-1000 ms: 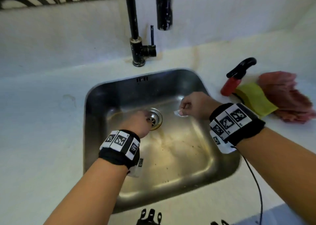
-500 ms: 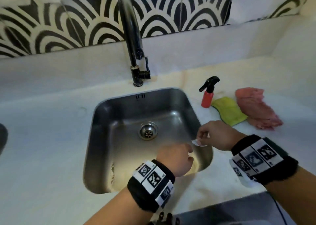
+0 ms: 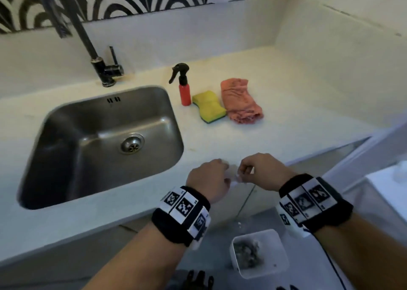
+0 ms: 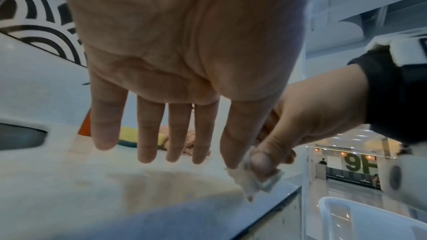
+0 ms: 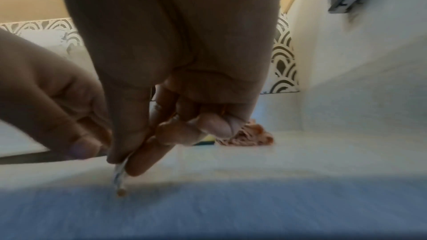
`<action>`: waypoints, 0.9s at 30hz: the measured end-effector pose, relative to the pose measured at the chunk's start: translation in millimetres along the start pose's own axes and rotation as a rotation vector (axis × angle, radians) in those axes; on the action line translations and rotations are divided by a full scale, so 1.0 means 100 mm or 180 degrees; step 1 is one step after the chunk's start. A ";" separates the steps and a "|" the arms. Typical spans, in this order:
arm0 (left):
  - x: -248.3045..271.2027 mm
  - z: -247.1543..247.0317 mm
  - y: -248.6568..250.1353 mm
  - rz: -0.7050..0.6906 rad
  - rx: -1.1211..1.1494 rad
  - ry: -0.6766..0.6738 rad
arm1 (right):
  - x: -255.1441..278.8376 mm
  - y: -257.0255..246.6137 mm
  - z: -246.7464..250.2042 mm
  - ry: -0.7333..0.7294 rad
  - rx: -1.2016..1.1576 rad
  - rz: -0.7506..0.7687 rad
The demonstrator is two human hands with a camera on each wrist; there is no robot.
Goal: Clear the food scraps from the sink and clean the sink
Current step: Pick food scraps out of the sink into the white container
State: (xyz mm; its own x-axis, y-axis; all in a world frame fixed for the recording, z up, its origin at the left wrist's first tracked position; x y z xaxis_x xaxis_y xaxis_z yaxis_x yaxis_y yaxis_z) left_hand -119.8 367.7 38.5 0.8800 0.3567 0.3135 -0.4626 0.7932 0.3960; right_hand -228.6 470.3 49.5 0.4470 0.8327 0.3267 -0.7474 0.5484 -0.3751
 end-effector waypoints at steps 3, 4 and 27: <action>-0.17 -0.16 0.26 -0.0095 -0.0069 0.0055 | 0.16 0.39 -0.18 -0.0032 -0.0173 -0.0231; -0.22 -0.20 0.33 -0.0127 -0.0056 0.0073 | 0.21 0.52 -0.25 -0.0036 -0.0236 -0.0308; -0.66 -0.70 0.85 -0.0613 -0.0153 0.0518 | 0.47 2.14 -2.73 -0.0808 -0.0808 -0.1976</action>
State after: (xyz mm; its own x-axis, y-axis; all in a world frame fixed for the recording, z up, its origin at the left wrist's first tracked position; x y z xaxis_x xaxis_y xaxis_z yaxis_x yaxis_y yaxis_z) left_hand -209.2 445.7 -8.9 0.9590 0.2683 0.0918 -0.2825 0.8754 0.3922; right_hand -233.1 647.8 -252.5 0.6014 0.3349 0.7254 -0.2410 0.9417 -0.2349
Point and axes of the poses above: each hand's wrist, its own x-axis away from the middle knuckle, its own z-axis out of the back of the hand, y = z × x, the point moved 2 cm from there along -x, towards the middle knuckle, and after that the axes turned 5 degrees about x, right-handed, at the moved point
